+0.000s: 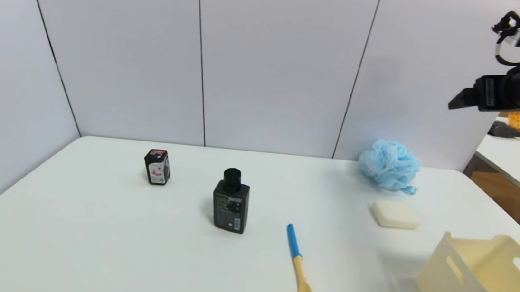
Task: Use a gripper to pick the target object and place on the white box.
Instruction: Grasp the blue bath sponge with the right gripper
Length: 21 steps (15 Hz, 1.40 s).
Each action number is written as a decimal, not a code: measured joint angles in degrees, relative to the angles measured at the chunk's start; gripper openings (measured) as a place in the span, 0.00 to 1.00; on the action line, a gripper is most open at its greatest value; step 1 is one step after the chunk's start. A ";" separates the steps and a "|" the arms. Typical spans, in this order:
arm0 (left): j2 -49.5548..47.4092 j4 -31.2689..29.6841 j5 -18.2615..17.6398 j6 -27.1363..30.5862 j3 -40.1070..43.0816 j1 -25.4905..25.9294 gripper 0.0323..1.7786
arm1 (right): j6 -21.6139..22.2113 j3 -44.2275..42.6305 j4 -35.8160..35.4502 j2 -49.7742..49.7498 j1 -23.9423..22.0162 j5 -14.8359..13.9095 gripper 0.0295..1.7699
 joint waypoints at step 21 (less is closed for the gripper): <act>0.00 0.00 -0.02 -0.02 0.00 0.00 0.95 | 8.86 0.01 -3.99 19.08 1.13 8.45 0.96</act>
